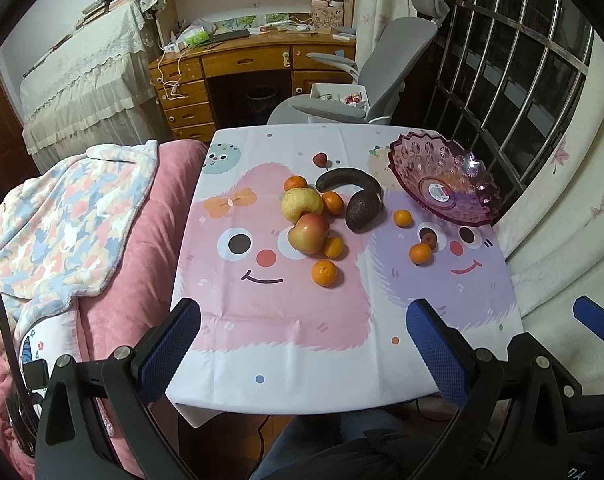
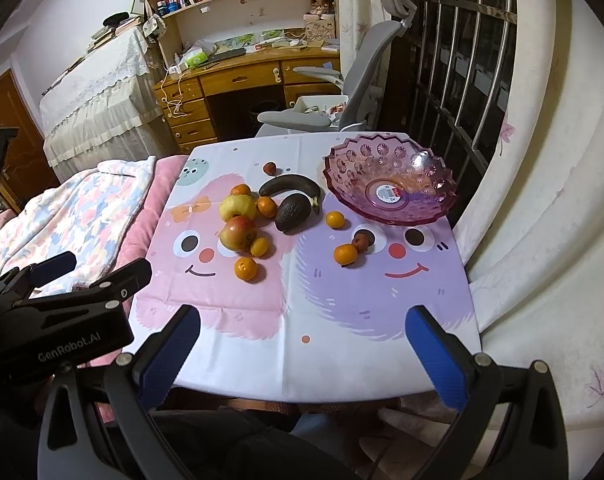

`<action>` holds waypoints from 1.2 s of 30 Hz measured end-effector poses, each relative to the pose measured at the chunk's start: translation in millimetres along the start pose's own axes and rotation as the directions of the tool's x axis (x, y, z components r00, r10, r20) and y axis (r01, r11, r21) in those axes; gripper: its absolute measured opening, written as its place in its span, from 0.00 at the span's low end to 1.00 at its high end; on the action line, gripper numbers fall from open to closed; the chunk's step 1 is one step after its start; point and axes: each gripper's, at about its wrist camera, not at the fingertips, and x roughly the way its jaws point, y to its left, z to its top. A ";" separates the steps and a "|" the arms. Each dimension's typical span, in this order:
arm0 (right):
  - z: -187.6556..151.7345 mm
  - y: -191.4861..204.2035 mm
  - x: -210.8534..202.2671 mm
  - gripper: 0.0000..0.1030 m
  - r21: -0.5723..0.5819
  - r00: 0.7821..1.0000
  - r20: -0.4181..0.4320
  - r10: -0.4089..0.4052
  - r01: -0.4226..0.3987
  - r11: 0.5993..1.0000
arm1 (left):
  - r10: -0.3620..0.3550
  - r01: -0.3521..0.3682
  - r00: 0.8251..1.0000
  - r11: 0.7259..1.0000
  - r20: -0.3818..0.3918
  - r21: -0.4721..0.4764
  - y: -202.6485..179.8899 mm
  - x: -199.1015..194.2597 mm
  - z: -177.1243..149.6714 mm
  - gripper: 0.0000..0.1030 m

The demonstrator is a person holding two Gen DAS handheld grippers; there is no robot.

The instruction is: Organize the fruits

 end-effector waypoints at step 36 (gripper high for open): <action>0.6 0.1 34.6 1.00 0.112 0.984 0.093 -0.152 0.141 0.984 | -0.108 0.123 0.976 0.990 -0.191 0.069 18.3 91.5 27.1 0.99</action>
